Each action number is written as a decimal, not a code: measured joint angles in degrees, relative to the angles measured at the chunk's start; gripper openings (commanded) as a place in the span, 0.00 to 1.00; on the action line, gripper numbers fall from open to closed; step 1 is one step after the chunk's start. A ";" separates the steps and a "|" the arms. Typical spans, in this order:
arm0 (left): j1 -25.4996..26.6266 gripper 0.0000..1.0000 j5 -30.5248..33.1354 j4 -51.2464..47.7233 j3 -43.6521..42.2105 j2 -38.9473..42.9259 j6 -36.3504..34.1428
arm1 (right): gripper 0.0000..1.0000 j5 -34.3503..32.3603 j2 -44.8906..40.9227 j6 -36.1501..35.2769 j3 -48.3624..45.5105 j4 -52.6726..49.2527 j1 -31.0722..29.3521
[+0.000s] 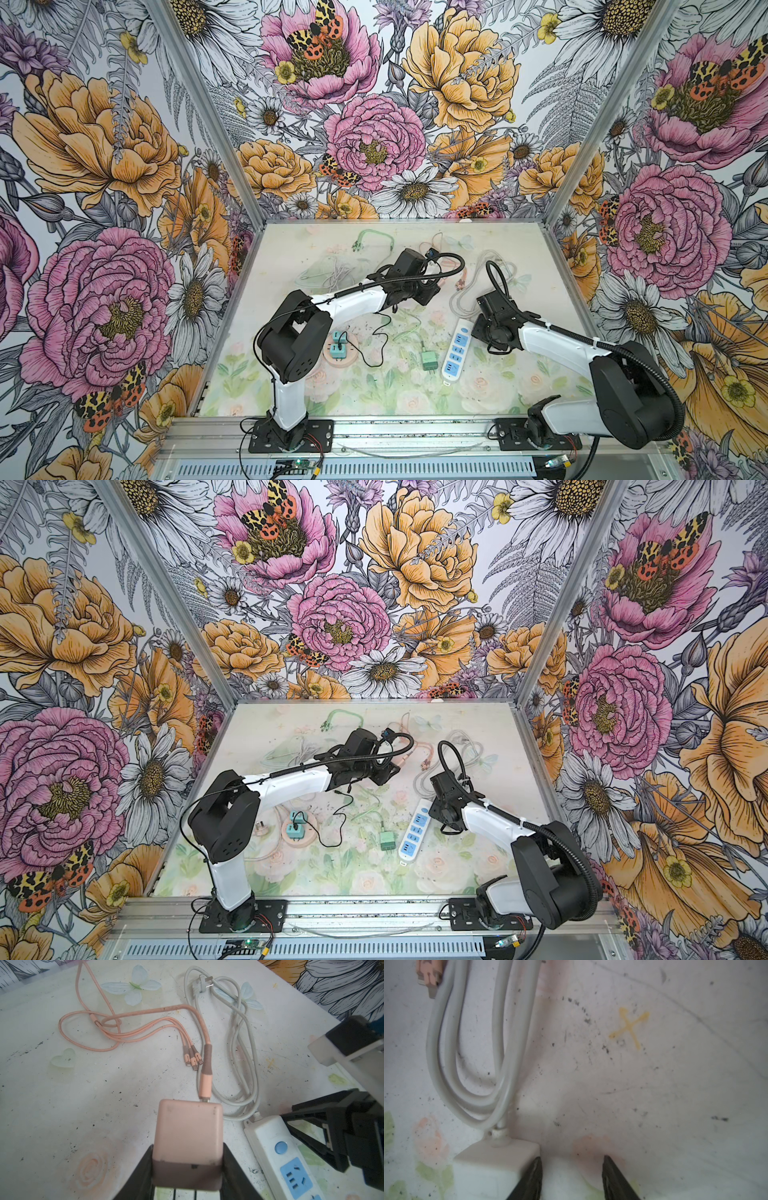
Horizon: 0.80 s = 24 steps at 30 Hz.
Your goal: Insert the plug
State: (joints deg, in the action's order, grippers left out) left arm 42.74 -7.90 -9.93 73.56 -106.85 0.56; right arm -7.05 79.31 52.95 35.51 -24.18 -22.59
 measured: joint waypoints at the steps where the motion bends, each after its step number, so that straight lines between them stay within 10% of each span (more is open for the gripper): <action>1: 0.00 0.24 0.04 0.17 -0.52 0.04 0.22 | 0.49 -0.31 0.83 -0.37 0.59 0.35 0.00; 15: 0.98 0.24 2.19 3.69 -8.26 6.43 4.02 | 0.49 1.31 6.56 -3.54 4.79 5.79 0.00; 24: 1.14 0.24 3.30 5.64 -12.41 8.94 4.00 | 0.56 7.67 -8.81 -7.61 3.21 3.61 0.81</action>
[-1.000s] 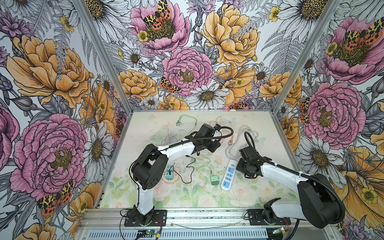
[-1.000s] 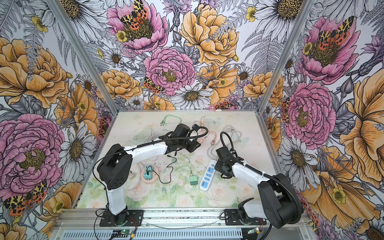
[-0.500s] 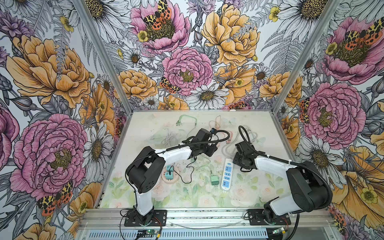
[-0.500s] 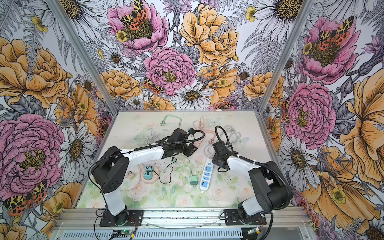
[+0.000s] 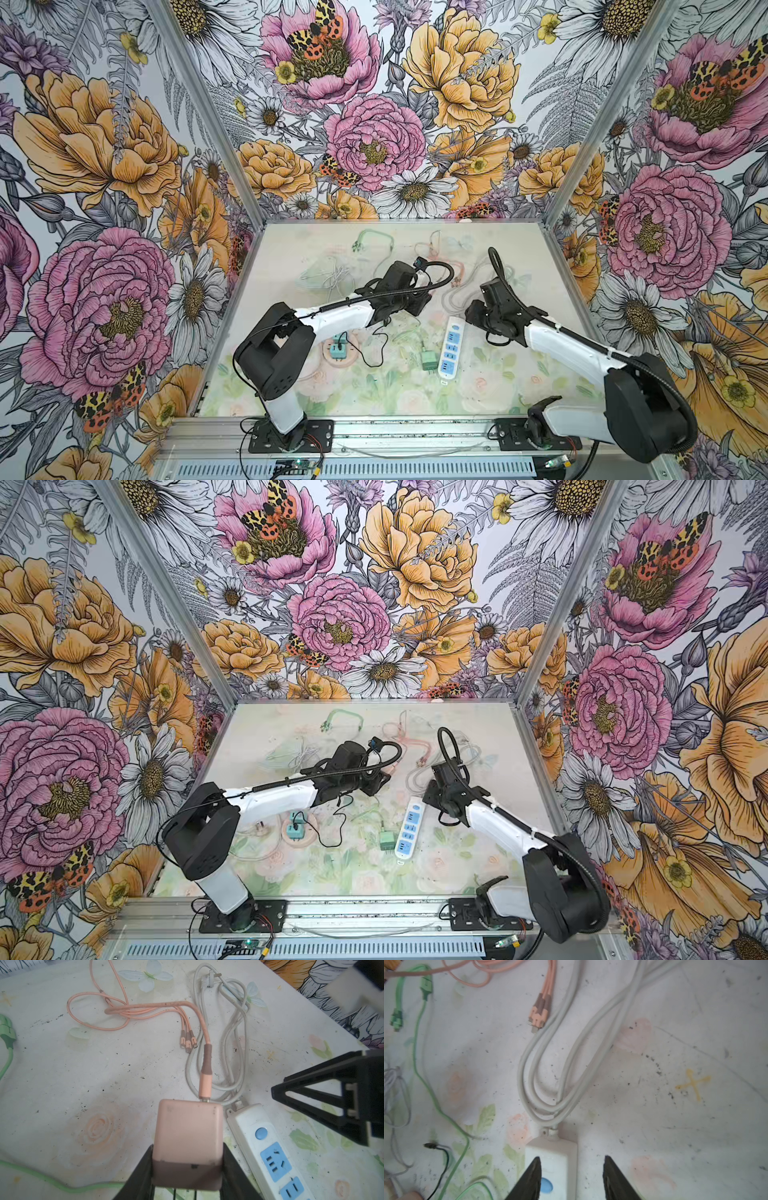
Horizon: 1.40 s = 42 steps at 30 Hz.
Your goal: Insert the plug
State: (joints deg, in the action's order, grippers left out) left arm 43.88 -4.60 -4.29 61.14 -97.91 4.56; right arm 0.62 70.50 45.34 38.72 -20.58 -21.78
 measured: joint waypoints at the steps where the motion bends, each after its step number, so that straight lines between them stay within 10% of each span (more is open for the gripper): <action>1: 0.15 0.24 0.09 0.42 -0.55 0.24 0.00 | 0.58 1.44 -2.16 -1.01 0.17 -0.15 0.48; 16: 4.92 0.24 0.13 4.59 -4.50 5.75 -4.94 | 0.52 24.76 1.49 -8.57 7.98 -0.48 3.85; 42: 5.14 0.22 2.01 4.52 -4.59 5.88 -6.64 | 0.51 30.12 -1.09 -10.54 7.96 -0.55 2.56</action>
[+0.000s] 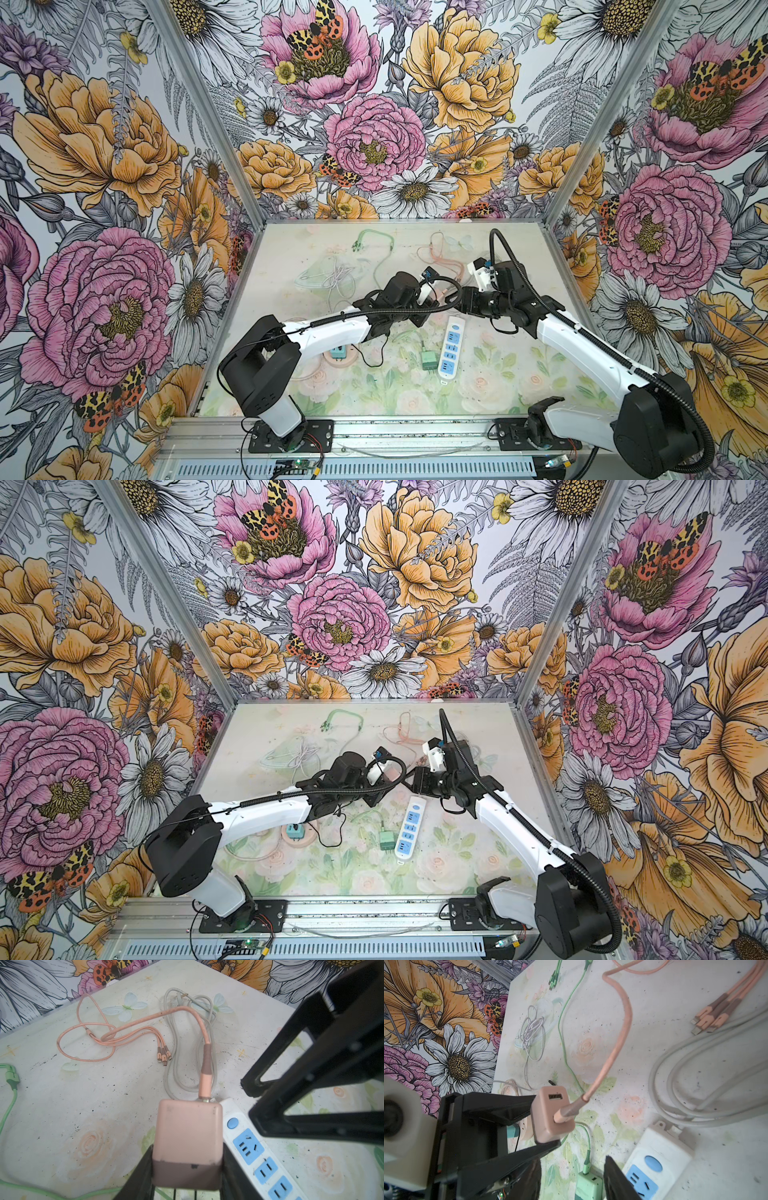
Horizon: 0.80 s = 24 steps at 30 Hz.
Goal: Insert the plug
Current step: 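Close the right gripper on the pink charger held by the left gripper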
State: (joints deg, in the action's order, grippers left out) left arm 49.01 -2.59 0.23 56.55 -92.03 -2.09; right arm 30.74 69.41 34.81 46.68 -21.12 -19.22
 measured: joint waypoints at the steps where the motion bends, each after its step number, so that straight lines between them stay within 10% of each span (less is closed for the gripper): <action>1: 0.00 0.22 0.00 0.00 0.00 0.00 -0.02 | 0.51 0.02 -0.31 -0.22 0.00 0.02 0.00; 24: 1.88 0.22 -3.54 -0.63 0.00 0.00 -2.82 | 0.53 2.80 2.99 -1.51 -0.50 3.89 -0.70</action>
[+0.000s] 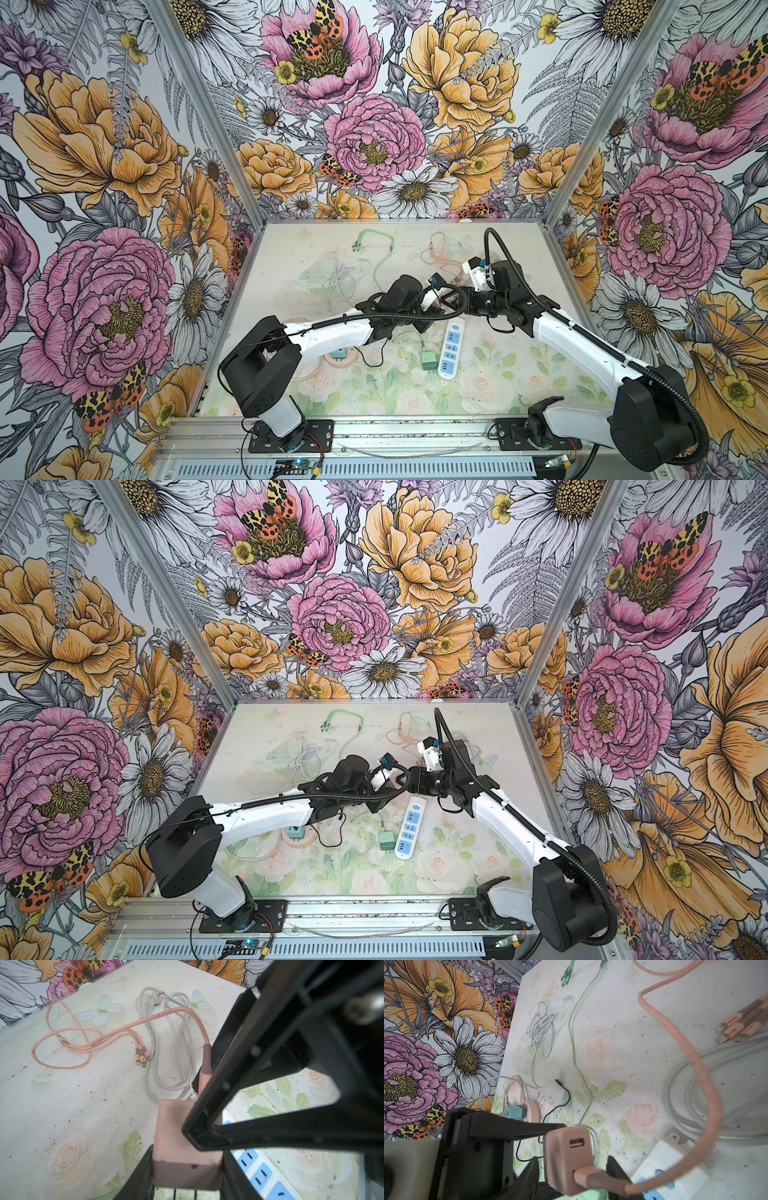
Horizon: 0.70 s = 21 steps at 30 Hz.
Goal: Insert the plug
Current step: 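Close the right gripper on the pink charger held by the left gripper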
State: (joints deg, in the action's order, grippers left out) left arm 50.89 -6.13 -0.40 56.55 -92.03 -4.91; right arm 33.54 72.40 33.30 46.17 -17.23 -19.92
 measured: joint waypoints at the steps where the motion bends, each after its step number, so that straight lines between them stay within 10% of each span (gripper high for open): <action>1: 0.00 0.22 -0.11 -0.17 0.00 0.00 -0.11 | 0.53 0.15 0.20 0.00 0.00 0.00 -0.04; 21: -1.29 0.22 -3.19 1.66 -1.62 1.16 -1.53 | 0.45 4.81 0.87 -0.87 -0.37 0.46 -0.04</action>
State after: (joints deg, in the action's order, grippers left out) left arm 49.60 -9.32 1.26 54.94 -90.87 -6.44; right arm 38.35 73.28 32.42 45.80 -16.78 -19.97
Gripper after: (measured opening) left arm 0.439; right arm 0.463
